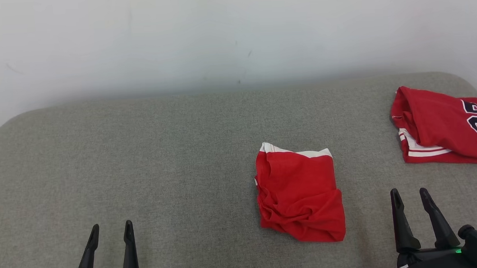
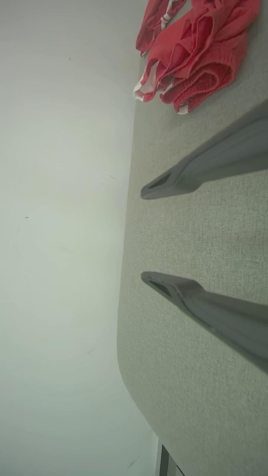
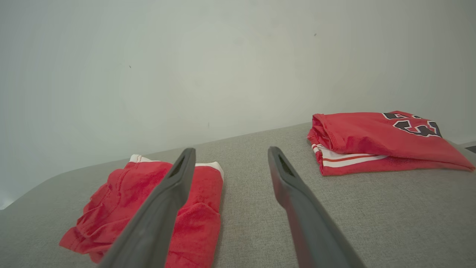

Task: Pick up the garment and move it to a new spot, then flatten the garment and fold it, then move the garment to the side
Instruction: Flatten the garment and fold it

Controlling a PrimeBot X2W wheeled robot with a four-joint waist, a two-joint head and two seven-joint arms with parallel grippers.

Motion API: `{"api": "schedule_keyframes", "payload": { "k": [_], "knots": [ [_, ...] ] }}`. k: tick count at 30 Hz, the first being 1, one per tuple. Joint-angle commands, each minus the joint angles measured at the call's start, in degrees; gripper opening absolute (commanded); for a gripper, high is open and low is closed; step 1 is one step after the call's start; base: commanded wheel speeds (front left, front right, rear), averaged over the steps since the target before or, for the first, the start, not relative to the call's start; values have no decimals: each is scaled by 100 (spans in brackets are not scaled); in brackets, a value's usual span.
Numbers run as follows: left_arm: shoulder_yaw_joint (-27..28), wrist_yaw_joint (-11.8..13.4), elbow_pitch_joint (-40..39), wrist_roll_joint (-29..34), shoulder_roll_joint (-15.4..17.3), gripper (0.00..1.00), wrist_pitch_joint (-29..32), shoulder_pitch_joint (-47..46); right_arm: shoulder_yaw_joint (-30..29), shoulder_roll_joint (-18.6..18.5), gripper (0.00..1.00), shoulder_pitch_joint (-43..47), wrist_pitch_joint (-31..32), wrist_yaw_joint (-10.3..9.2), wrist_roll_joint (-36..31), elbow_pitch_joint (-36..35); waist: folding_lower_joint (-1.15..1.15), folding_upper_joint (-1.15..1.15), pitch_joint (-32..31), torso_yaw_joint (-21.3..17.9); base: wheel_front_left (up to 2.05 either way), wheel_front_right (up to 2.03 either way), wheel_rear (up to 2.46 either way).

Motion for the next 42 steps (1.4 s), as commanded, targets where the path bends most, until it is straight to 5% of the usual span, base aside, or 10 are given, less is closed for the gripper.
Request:
{"api": "schedule_keyframes", "payload": {
  "k": [1, 14, 16, 18, 32, 42],
  "knots": [
    [19, 9, -46, 54, -5, 100, -15, 73, -35, 33, 100, 66, -21, -18, -61, -37, 0, 0, -28, -5, 0, 0, 0],
    [-13, 8, -254, 92, 68, 100, -15, 284, -80, 40, 100, 132, -20, -18, -127, 4, 0, 0, -154, 133, 0, 0, 0],
    [-30, 8, -254, 76, 68, 100, -15, 282, 10, -42, 25, 38, -21, -18, -108, 110, 0, 0, -146, 179, 0, 0, 0],
    [-91, 8, -243, 70, 62, 100, -15, 245, 89, -118, 0, -111, -21, -18, -80, 284, 0, 0, -126, 249, 0, 0, 0],
    [-481, 8, -109, -3, 35, 100, -15, -127, 627, -425, 0, -1946, 18, -18, -2, 2588, 0, 0, 284, 919, 0, 0, 0],
    [-574, 8, -34, -69, 23, 100, -15, -403, 538, -289, 0, -2974, -18, -18, -162, 4055, 0, 0, 591, 1204, 0, 0, 0]
  ]
}}
